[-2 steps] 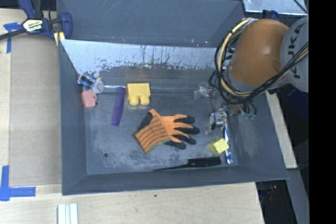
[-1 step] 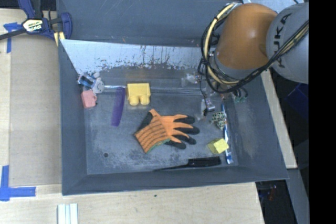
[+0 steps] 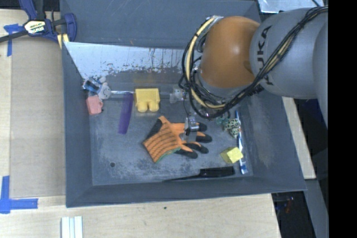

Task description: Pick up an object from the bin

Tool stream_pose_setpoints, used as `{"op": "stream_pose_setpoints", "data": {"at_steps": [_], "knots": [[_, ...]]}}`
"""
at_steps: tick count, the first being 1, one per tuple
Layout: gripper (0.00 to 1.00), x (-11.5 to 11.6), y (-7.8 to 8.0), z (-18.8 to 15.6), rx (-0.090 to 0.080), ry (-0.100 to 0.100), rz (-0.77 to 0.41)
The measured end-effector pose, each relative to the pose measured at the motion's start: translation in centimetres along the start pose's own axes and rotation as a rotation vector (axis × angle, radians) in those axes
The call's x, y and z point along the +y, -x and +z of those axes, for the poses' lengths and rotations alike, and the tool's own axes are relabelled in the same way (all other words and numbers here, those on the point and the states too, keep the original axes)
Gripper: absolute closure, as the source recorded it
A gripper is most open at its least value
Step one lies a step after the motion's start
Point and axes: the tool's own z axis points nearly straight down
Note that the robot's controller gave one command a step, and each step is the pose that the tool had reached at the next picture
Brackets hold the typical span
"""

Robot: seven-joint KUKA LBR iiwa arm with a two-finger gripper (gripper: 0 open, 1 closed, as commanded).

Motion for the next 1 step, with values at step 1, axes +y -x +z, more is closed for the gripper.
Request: {"op": "stream_pose_setpoints", "data": {"at_steps": [1], "knots": [[0.00, 1.27, 1.22, 5.52, -0.011, -0.013, -0.330]]}}
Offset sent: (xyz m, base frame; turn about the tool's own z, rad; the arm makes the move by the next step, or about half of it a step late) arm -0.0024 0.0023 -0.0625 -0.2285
